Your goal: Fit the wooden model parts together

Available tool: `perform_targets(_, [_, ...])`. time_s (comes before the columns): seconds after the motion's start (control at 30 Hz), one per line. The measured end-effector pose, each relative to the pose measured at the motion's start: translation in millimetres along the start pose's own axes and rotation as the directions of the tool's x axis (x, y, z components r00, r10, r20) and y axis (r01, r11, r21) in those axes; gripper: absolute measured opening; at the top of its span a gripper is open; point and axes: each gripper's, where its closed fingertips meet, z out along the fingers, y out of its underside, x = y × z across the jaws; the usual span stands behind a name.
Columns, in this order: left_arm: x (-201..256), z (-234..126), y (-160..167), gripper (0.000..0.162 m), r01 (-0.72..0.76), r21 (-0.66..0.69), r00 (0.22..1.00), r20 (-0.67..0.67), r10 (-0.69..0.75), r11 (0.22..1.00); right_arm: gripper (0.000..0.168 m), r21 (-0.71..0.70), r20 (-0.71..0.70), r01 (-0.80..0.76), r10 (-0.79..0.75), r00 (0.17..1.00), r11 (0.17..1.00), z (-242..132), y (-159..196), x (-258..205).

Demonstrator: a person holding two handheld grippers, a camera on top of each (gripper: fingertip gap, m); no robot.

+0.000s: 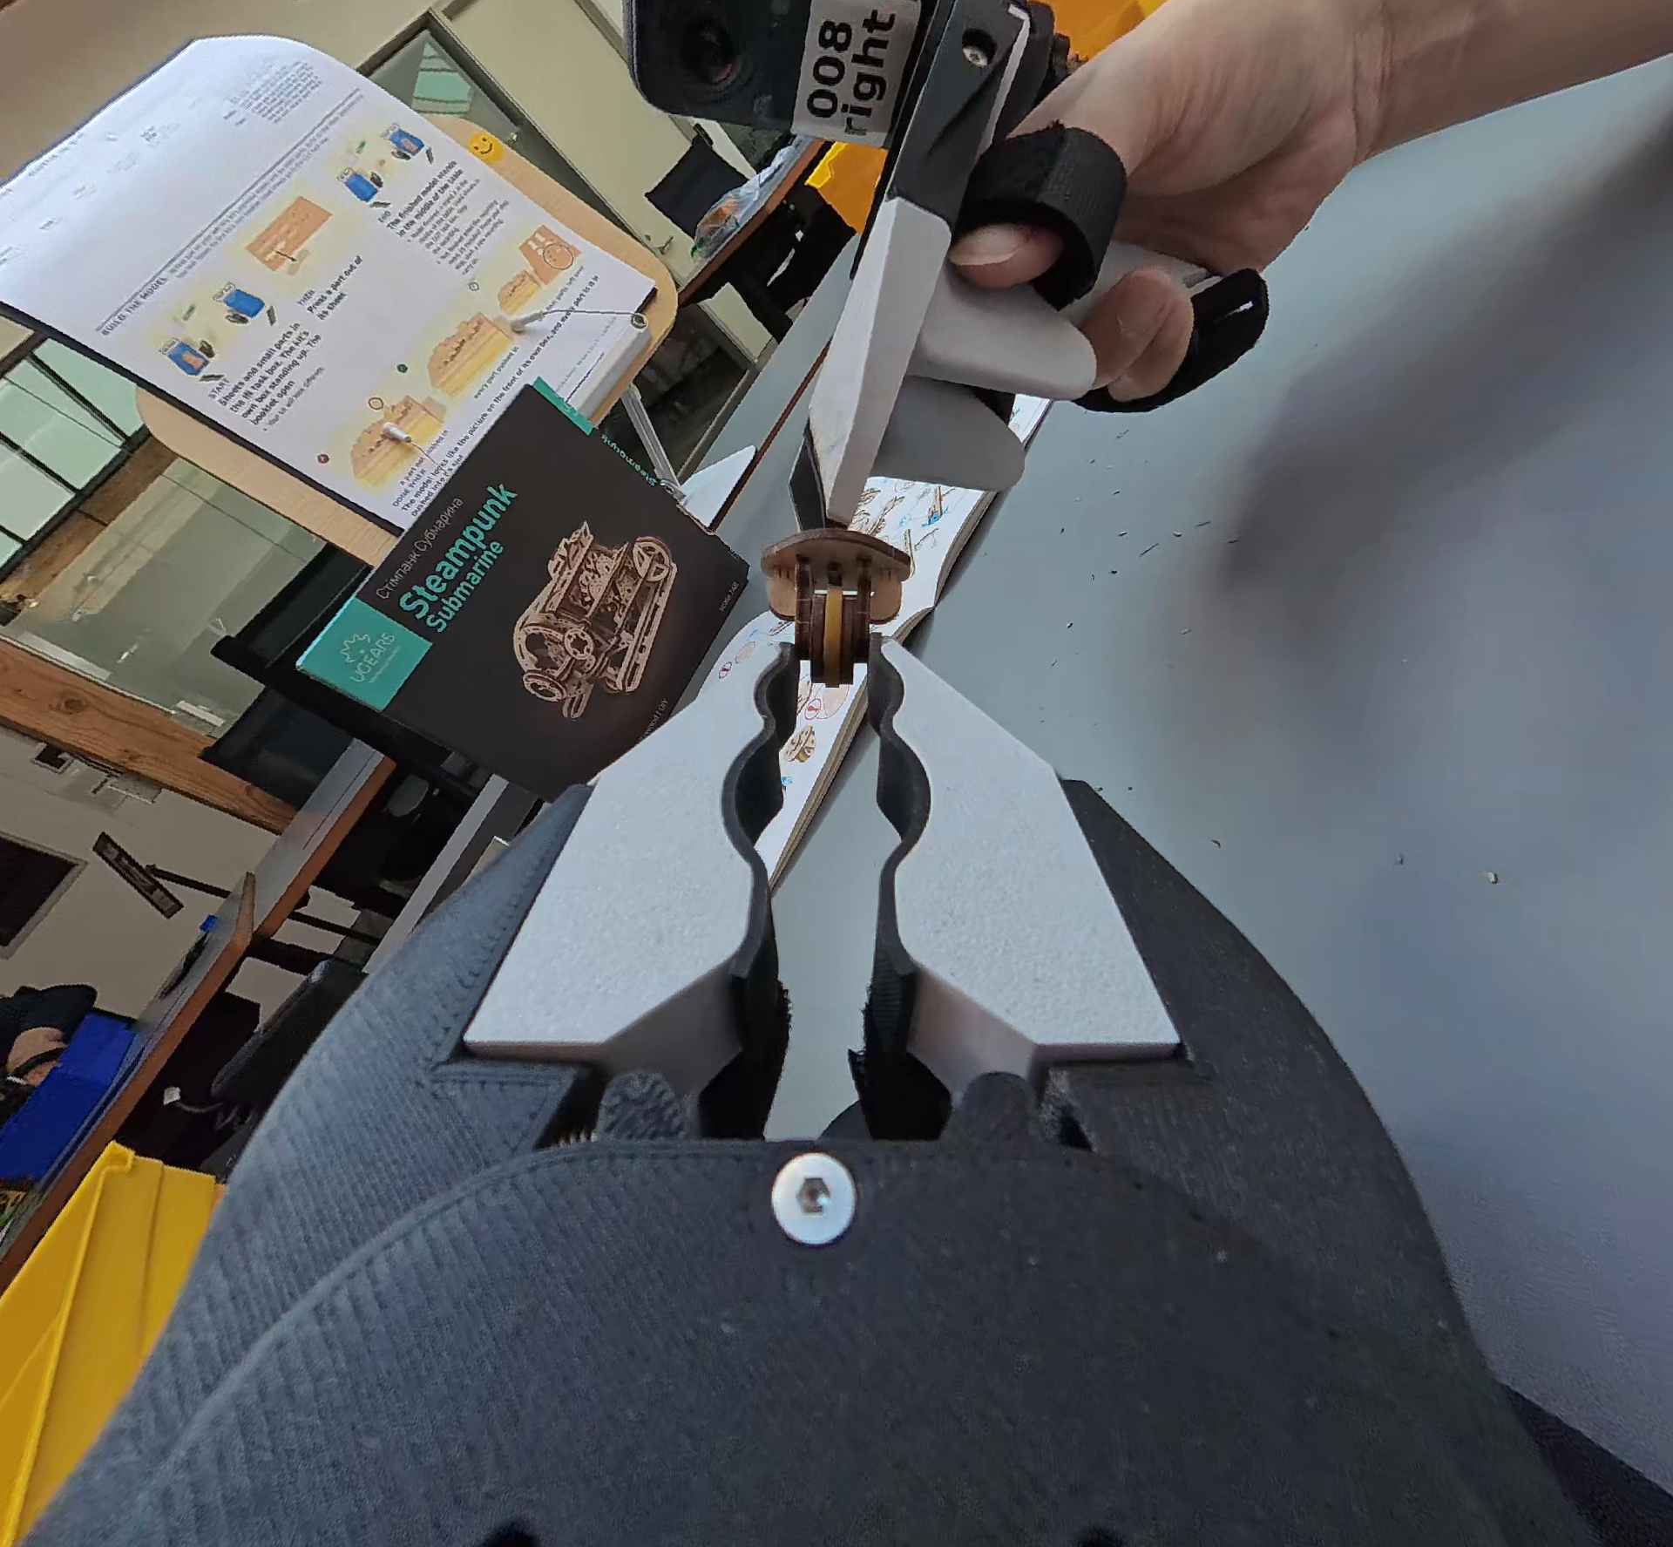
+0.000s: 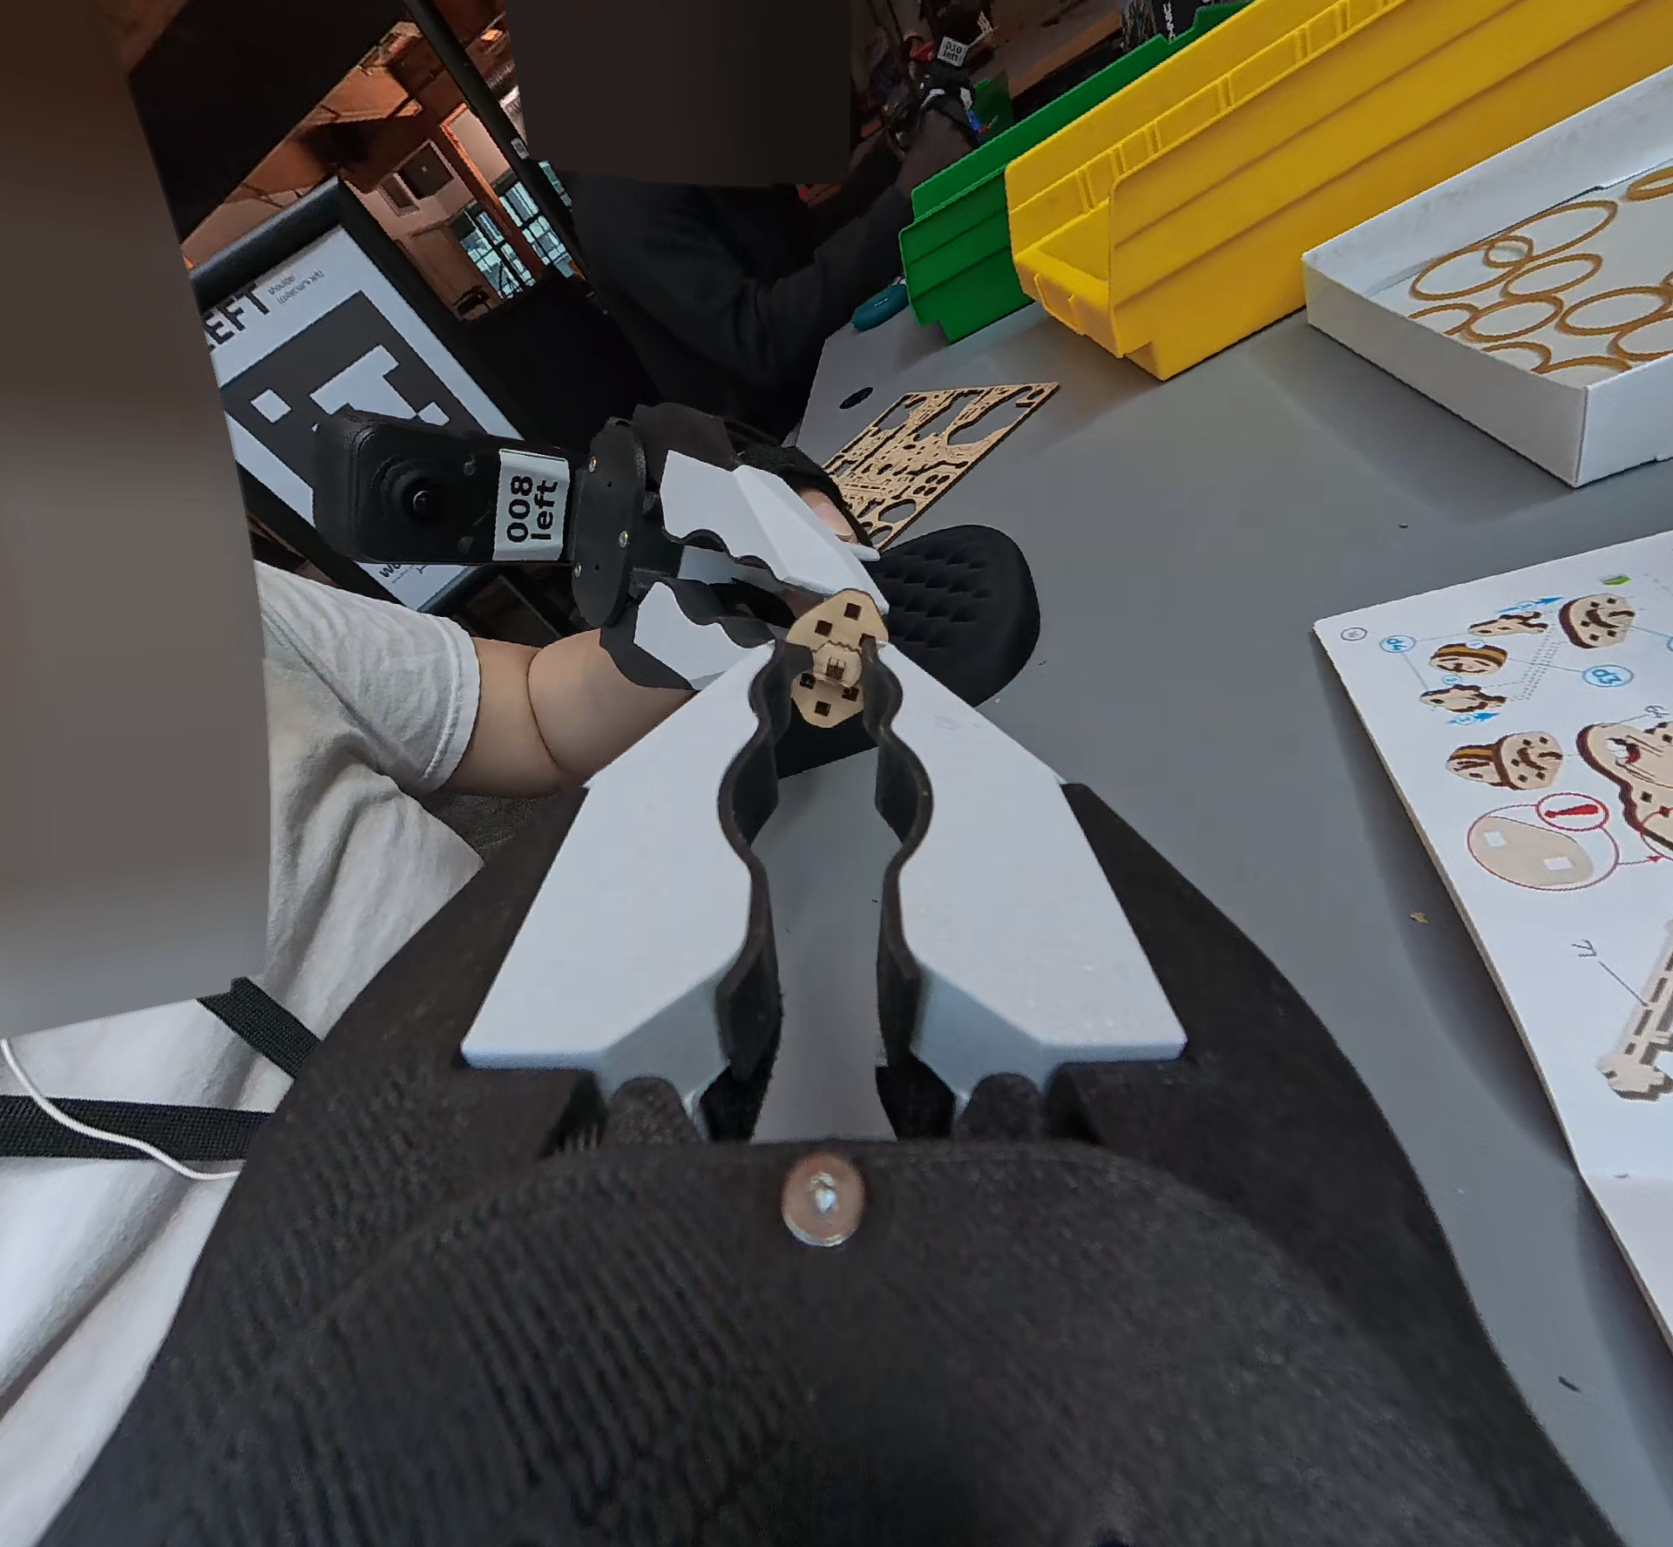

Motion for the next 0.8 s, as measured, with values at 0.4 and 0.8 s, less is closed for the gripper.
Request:
perform_targets(0.4, [1,2,3,0.013,-0.043,-0.034,0.999,0.013,0.044,0.998,0.011,0.009,0.004,-0.037,0.037,0.999,0.999,0,2,6])
perform_targets(0.8, [9,3,9,0.012,-0.027,-0.075,0.999,-0.032,0.024,0.997,0.011,-0.039,-0.028,-0.029,0.028,0.999,0.999,1,10,9])
